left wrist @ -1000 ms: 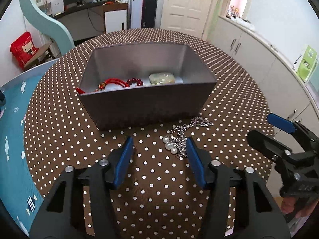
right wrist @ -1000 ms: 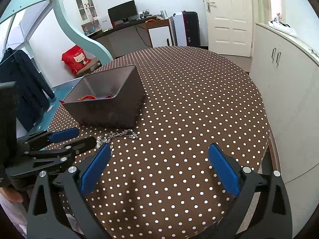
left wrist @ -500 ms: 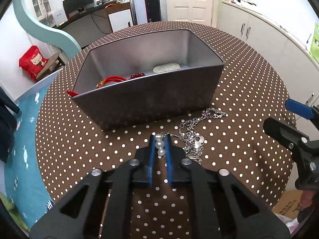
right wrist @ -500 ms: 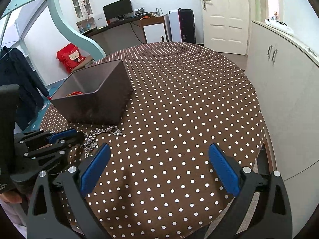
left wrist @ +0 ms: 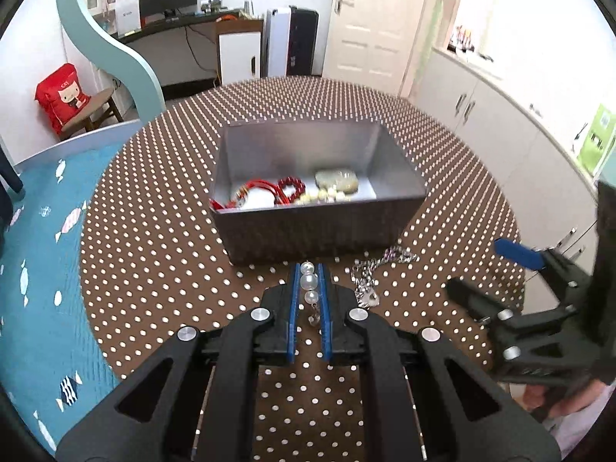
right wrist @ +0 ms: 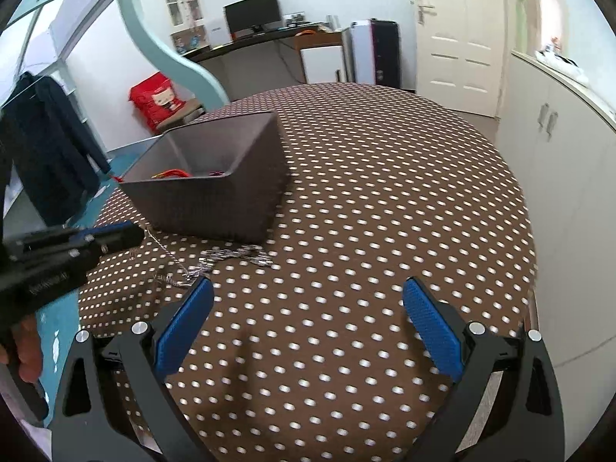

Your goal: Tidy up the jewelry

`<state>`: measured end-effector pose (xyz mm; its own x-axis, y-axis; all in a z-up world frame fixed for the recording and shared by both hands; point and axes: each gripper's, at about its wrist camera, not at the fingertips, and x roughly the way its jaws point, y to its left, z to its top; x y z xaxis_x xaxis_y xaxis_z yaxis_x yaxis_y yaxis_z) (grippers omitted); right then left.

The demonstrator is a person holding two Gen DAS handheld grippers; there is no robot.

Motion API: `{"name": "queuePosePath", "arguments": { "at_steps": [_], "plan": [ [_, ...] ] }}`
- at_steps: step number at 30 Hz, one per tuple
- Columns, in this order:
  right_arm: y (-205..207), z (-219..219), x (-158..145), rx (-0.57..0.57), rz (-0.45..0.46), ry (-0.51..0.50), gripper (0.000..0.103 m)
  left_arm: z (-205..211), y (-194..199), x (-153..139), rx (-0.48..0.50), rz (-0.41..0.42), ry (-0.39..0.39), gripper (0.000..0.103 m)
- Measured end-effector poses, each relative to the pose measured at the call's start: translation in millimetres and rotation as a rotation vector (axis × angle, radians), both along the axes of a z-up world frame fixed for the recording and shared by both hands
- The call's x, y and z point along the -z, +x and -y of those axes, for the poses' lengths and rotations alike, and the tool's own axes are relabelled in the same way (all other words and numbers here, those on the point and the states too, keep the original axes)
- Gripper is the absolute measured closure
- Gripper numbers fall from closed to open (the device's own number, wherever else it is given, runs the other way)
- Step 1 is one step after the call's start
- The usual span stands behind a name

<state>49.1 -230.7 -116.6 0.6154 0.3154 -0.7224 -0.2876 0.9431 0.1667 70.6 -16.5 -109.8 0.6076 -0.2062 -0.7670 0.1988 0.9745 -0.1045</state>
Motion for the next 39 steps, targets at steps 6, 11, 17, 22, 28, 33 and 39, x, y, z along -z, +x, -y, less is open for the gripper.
{"name": "queuePosePath", "arguments": {
  "at_steps": [6, 11, 17, 22, 28, 33, 39],
  "plan": [
    [6, -25, -2, -0.040, 0.040, -0.039, 0.008, -19, -9, -15, -0.014, 0.040, -0.052, 0.094],
    [18, -37, 6, -0.038, 0.008, -0.053, 0.026, -40, -16, -22, -0.039, 0.065, -0.090, 0.094],
    [12, -61, 2, -0.122, 0.010, -0.058, 0.050, -61, -15, -16, -0.058, 0.054, -0.121, 0.094],
    [13, -83, 11, -0.157, -0.027, -0.112, 0.068, -72, -13, -7, -0.047, 0.032, -0.146, 0.094],
    [14, -99, 26, -0.159, -0.035, -0.206, 0.075, -78, -12, 1, -0.045, 0.030, -0.145, 0.094],
    [14, -101, 27, -0.152, -0.026, -0.232, 0.081, -79, -10, 7, -0.017, 0.022, -0.165, 0.094],
    [11, -100, 22, -0.141, -0.015, -0.232, 0.091, -77, -10, 8, 0.006, 0.021, -0.183, 0.094]
  ]
}}
